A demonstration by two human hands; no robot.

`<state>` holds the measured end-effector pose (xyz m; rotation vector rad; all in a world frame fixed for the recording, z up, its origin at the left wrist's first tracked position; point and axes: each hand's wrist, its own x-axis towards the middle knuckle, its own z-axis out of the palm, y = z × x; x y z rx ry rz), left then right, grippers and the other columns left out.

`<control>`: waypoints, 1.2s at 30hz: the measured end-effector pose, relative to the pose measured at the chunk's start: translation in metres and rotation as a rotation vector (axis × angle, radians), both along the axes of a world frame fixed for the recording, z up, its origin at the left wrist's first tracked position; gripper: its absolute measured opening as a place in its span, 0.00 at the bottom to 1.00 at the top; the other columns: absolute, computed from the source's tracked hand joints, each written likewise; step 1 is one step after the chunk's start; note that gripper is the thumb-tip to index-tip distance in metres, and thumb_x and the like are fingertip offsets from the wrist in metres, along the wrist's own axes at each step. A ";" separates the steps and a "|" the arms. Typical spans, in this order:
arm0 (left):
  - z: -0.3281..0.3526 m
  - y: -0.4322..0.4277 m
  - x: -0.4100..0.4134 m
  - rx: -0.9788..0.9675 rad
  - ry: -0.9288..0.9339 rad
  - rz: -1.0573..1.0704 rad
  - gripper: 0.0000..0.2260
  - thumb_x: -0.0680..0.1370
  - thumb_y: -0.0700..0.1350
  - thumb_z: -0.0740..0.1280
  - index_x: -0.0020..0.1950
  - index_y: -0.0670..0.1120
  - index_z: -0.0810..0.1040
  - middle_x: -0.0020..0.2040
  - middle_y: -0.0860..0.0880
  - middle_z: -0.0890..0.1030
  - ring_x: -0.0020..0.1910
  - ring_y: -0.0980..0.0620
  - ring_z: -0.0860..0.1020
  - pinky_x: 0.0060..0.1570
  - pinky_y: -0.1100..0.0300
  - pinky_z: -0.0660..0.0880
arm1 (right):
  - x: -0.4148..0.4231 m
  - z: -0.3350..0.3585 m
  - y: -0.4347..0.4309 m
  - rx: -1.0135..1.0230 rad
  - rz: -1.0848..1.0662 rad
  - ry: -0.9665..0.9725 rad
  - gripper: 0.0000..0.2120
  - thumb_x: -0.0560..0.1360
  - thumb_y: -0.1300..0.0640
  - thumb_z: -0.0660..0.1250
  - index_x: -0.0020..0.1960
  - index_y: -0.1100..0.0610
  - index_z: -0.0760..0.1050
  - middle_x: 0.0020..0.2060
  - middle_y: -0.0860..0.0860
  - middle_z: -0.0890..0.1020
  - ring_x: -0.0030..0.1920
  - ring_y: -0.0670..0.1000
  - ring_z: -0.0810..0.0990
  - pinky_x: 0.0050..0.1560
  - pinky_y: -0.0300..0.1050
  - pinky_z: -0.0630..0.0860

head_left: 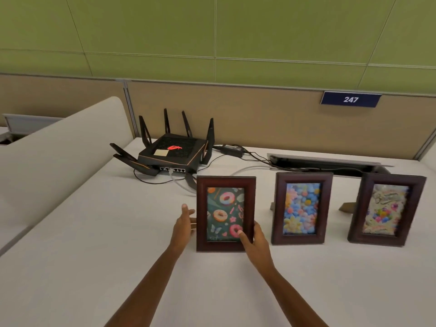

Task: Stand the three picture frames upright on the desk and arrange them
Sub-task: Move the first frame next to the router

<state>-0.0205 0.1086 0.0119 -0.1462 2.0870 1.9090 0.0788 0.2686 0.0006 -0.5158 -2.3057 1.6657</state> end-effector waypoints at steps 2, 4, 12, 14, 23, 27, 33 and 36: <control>0.001 -0.001 -0.007 0.021 -0.030 -0.095 0.30 0.80 0.58 0.39 0.65 0.40 0.70 0.51 0.40 0.79 0.45 0.48 0.79 0.42 0.61 0.74 | -0.007 -0.002 0.000 -0.092 -0.008 -0.009 0.20 0.75 0.59 0.63 0.65 0.60 0.65 0.60 0.58 0.77 0.56 0.52 0.76 0.55 0.44 0.74; 0.001 0.001 -0.014 0.058 -0.059 -0.168 0.33 0.79 0.60 0.38 0.64 0.43 0.73 0.50 0.43 0.80 0.42 0.52 0.79 0.40 0.62 0.75 | -0.012 -0.004 0.001 -0.185 -0.001 0.014 0.20 0.75 0.60 0.65 0.64 0.60 0.65 0.59 0.58 0.77 0.56 0.52 0.76 0.53 0.41 0.75; 0.010 0.006 -0.029 0.259 -0.126 -0.324 0.29 0.78 0.62 0.38 0.46 0.56 0.78 0.50 0.49 0.81 0.42 0.56 0.82 0.37 0.65 0.81 | -0.022 -0.008 -0.009 -0.421 0.006 0.131 0.15 0.74 0.64 0.64 0.58 0.51 0.69 0.55 0.54 0.79 0.53 0.49 0.79 0.43 0.35 0.81; 0.012 0.000 -0.037 0.281 -0.116 -0.332 0.30 0.78 0.62 0.38 0.44 0.56 0.79 0.48 0.51 0.85 0.37 0.58 0.83 0.34 0.67 0.81 | -0.029 -0.006 -0.015 -0.438 0.013 0.145 0.16 0.74 0.64 0.64 0.59 0.52 0.69 0.55 0.53 0.79 0.54 0.50 0.79 0.43 0.35 0.81; 0.032 -0.052 -0.082 0.402 -0.018 -0.263 0.32 0.77 0.63 0.38 0.46 0.52 0.80 0.38 0.53 0.87 0.37 0.54 0.85 0.32 0.62 0.82 | -0.093 0.019 -0.055 -0.442 0.125 0.187 0.15 0.74 0.63 0.64 0.59 0.51 0.69 0.53 0.50 0.79 0.53 0.50 0.80 0.46 0.38 0.82; 0.033 -0.079 -0.105 0.417 0.019 -0.129 0.29 0.77 0.63 0.39 0.50 0.54 0.78 0.51 0.47 0.81 0.47 0.49 0.81 0.47 0.52 0.79 | -0.129 0.022 -0.085 -0.419 0.210 0.149 0.20 0.74 0.62 0.64 0.65 0.56 0.66 0.57 0.52 0.77 0.55 0.51 0.78 0.44 0.35 0.81; 0.019 -0.121 -0.143 0.354 0.058 0.041 0.29 0.77 0.63 0.39 0.47 0.56 0.78 0.47 0.50 0.81 0.37 0.56 0.84 0.36 0.61 0.81 | -0.181 0.019 -0.124 -0.472 0.336 0.082 0.17 0.74 0.63 0.64 0.61 0.52 0.67 0.52 0.48 0.79 0.49 0.44 0.80 0.42 0.34 0.81; 0.016 -0.136 -0.159 0.345 0.044 0.075 0.31 0.77 0.64 0.38 0.50 0.53 0.78 0.51 0.49 0.80 0.42 0.52 0.83 0.41 0.58 0.80 | -0.202 0.013 -0.141 -0.504 0.368 0.063 0.14 0.74 0.65 0.64 0.56 0.50 0.69 0.52 0.50 0.79 0.49 0.45 0.80 0.42 0.34 0.80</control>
